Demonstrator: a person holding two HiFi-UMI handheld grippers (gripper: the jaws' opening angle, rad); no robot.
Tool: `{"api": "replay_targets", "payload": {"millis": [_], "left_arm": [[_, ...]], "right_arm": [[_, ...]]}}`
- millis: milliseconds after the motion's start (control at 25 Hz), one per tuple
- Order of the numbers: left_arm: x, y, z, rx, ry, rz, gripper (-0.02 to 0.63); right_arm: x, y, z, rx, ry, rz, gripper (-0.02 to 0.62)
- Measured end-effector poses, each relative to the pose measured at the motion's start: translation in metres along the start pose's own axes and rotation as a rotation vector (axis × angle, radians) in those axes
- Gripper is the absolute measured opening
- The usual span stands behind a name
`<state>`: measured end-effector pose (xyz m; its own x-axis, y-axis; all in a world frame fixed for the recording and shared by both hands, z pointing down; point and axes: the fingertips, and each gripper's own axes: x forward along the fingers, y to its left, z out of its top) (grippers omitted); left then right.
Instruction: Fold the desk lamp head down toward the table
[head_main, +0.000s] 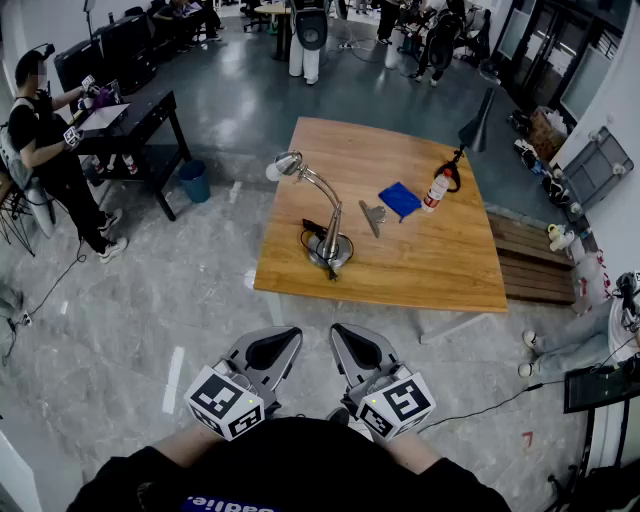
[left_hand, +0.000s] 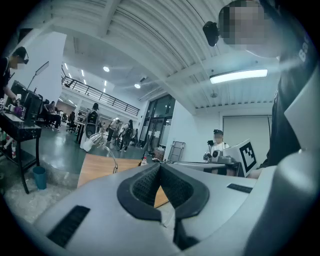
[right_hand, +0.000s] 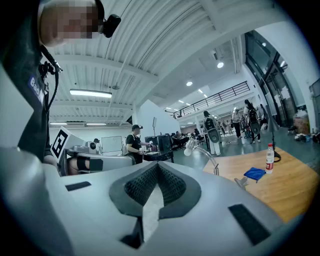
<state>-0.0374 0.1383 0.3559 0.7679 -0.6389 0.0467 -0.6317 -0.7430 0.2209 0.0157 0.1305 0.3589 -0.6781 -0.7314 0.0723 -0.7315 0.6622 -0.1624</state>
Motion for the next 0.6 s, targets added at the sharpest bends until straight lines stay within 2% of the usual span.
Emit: {"api": "replay_targets", "payload": {"millis": [400, 600], "left_arm": [[-0.0016, 0.0027, -0.0014, 0.0, -0.006, -0.007, -0.002], [-0.0048, 0.009, 0.0001, 0.001, -0.018, -0.001, -0.002]], "right_arm": [[0.0024, 0.0003, 0.0001, -0.01, 0.0, -0.003, -0.003], [0.0063, 0.0041, 0.0052, -0.019, -0.031, 0.008, -0.003]]}}
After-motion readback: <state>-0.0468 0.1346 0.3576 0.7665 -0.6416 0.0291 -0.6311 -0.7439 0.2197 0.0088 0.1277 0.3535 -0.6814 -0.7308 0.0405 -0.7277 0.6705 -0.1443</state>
